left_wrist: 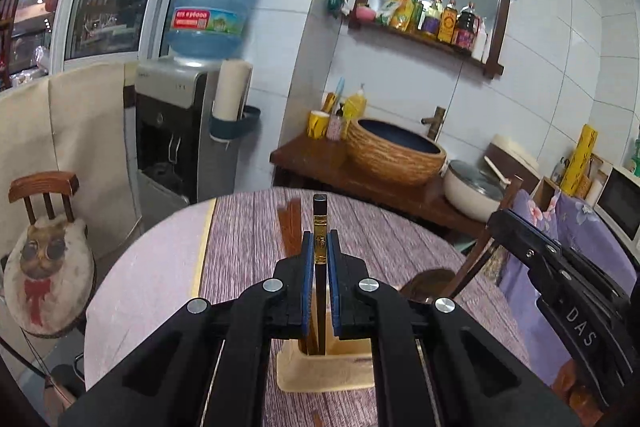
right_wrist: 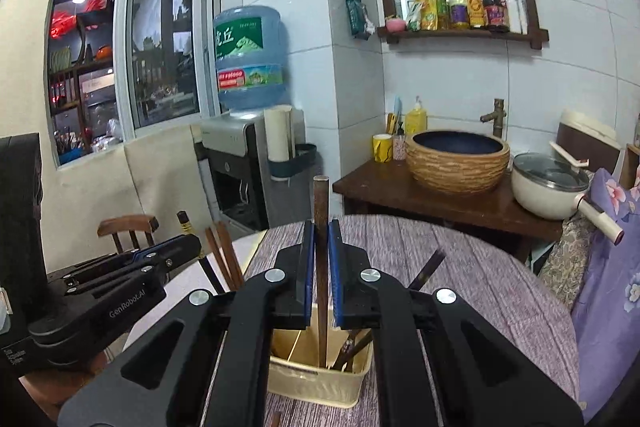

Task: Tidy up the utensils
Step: 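Lower both chopsticks into the holder and open both tools, then move both tools back over the remaining utensils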

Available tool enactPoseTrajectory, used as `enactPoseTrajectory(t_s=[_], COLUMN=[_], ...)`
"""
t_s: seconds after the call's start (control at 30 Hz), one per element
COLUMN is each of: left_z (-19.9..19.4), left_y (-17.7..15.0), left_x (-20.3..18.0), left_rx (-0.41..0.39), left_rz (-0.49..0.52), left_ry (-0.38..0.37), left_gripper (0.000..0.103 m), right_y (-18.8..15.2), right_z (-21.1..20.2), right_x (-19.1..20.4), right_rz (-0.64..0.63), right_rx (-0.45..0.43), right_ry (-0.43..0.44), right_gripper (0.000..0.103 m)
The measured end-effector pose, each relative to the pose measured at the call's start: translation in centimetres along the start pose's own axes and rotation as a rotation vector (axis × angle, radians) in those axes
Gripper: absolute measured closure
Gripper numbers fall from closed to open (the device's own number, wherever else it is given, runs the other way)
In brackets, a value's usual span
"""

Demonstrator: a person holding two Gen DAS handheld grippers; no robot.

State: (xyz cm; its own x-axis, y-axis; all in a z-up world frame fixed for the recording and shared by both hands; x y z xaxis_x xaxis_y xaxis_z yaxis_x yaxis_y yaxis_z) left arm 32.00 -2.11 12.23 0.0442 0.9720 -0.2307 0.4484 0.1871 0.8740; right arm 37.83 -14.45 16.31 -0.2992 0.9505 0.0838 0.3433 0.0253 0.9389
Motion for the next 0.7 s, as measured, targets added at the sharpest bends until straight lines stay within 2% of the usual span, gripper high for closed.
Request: enactPoseTrajectory(t_s=[0.13, 0.23, 0.3, 0.37, 0.4, 0.43, 0.47, 0.5, 0.53, 0.63, 0.7], left_z=[0.9, 1.0, 1.1, 0.8, 0.4, 0.1, -0.4, -1.0, -1.8, -3.8, -4.8], left_y=[-1.7, -2.1, -2.2, -2.2, -2.2, -2.2, -2.3, -2.4, -2.5, -3.3, -4.4], left_x=[0.4, 0.4, 0.4, 0.5, 0.4, 0.3, 0.2, 0.2, 0.1, 0.2, 0.5], left_rx=[0.04, 0.033, 0.056, 0.045, 0.038, 0.033, 0.025, 0.013, -0.007, -0.045, -0.04], left_rz=[-0.008, 0.01, 0.0, -0.01, -0.006, -0.001, 0.004, 0.008, 0.013, 0.041, 0.041], left_ry=[-0.003, 0.014, -0.014, -0.019, -0.023, -0.029, -0.037, -0.041, -0.043, -0.033, -0.029], left_gripper=[0.095, 0.095, 0.095, 0.095, 0.095, 0.089, 0.074, 0.065, 0.052, 0.041, 0.025], right_y=[-1.7, -2.0, -2.2, -2.3, -2.3, -2.3, -2.2, -2.3, -2.3, -3.2, -4.1], right_z=[0.6, 0.5, 0.3, -0.1, -0.4, -0.8, -1.2, -1.7, -2.2, -4.6, -5.9], right_x=[-0.3, -0.4, -0.3, -0.4, -0.4, -0.4, -0.4, -0.4, -0.4, -0.1, 0.1], right_rz=[0.01, 0.009, 0.004, 0.001, -0.004, -0.011, -0.015, -0.018, -0.017, -0.044, -0.06], right_rx=[0.032, 0.019, 0.02, 0.005, -0.006, -0.022, -0.033, -0.046, -0.057, -0.089, -0.092], right_ry=[0.001, -0.005, 0.001, -0.005, -0.006, -0.009, -0.011, -0.013, -0.013, -0.023, -0.023], right_gripper=[0.095, 0.095, 0.095, 0.095, 0.091, 0.086, 0.067, 0.049, 0.048, 0.046, 0.041])
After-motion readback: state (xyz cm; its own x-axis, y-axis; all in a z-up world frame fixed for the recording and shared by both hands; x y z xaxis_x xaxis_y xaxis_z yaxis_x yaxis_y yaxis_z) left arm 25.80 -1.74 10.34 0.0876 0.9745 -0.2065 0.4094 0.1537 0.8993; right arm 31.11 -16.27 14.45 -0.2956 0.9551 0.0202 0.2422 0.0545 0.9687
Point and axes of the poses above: each gripper's, at about its wrist camera, not at the fingertips, and z roughly the way its jaws point, x to its left, y to its top, the point moved 3 cm from there along z, roughly the way its jaws point, and after that the axes turned 1 degree about -y, right-handed, at the moved point
